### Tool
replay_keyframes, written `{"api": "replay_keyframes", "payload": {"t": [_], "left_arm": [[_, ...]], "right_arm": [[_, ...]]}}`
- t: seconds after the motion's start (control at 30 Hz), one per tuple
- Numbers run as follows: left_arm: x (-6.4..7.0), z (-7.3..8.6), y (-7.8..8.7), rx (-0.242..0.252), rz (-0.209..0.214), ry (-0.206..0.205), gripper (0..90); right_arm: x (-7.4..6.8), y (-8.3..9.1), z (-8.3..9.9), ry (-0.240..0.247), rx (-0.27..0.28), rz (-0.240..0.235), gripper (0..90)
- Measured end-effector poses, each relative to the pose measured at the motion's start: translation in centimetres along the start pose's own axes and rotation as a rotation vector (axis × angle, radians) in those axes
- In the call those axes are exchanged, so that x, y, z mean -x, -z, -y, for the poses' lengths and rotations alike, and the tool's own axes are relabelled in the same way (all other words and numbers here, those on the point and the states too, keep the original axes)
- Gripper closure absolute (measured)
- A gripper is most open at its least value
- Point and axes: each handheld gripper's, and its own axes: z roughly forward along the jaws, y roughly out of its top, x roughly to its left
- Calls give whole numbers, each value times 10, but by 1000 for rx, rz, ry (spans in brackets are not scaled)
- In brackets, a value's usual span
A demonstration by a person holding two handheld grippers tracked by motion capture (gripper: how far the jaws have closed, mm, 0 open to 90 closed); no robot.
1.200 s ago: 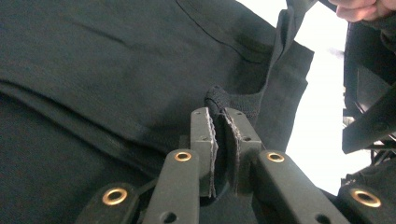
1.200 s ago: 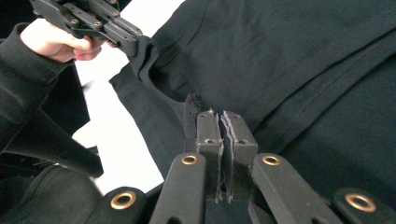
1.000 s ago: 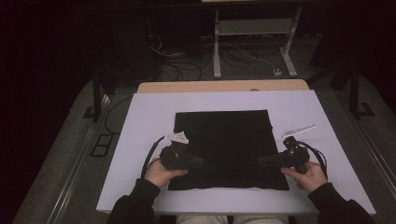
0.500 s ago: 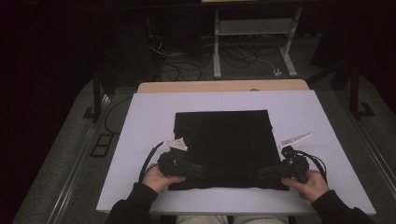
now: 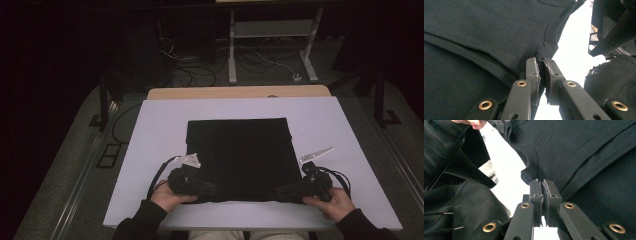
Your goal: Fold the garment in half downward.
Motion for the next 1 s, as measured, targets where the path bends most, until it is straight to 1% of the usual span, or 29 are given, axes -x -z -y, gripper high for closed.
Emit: {"api": "replay_keyframes", "payload": {"t": [0.1,0.13,0.17,0.3,0.33,0.37,0.4,0.43,0.47,0.5,0.53,0.57,0.6,0.63,0.7,0.73,0.77,0.8,0.83,0.9,0.93,1.0], "left_arm": [[3,1,0,-6,4,-2,816],[3,1,0,-11,5,-13,816],[4,1,-1,-13,6,-7,816],[5,2,0,-17,4,-15,817],[5,3,0,-16,3,-12,816],[5,3,-1,-11,1,3,812],[4,4,0,-13,1,-1,806],[4,4,-1,-13,7,13,801],[3,5,-1,-18,10,17,787],[4,5,-1,-22,8,23,749],[4,5,0,-27,4,9,725],[5,5,0,-30,-3,7,703],[6,5,1,-28,-20,-6,650],[7,4,2,-29,-28,-26,645],[11,4,4,-24,-39,-40,642],[12,3,4,-24,-51,-43,607],[13,3,5,-25,-67,-54,549],[14,3,6,-30,-74,-63,522],[15,3,6,-23,-82,-65,508],[17,3,7,-28,-100,-72,453],[18,3,8,-24,-117,-76,434],[20,3,10,-18,-146,-87,391]], "right_arm": [[-1,0,1,2,-1,-1,847],[-1,0,2,0,-3,-2,847],[-2,0,2,-1,-7,-3,847],[-2,0,4,-3,-10,-1,846],[-2,0,4,-1,-9,-1,845],[-2,0,4,-4,-9,-2,843],[-2,0,4,-6,-8,-4,839],[-2,0,4,-8,-8,-5,831],[-1,0,4,-14,-10,-8,816],[0,0,4,-19,-13,-9,797],[0,0,5,-22,-13,-10,784],[0,1,5,-24,-8,-9,769],[0,1,5,-24,-4,-2,749],[-1,3,5,-24,6,5,735],[-2,5,5,-23,22,11,694],[-2,7,5,-15,29,21,677],[-3,8,5,-12,38,32,659],[-4,9,5,-1,41,44,643],[-4,10,5,7,43,54,620],[-7,11,5,23,55,77,576],[-7,12,5,32,60,89,555],[-9,13,4,44,68,115,485]]}}
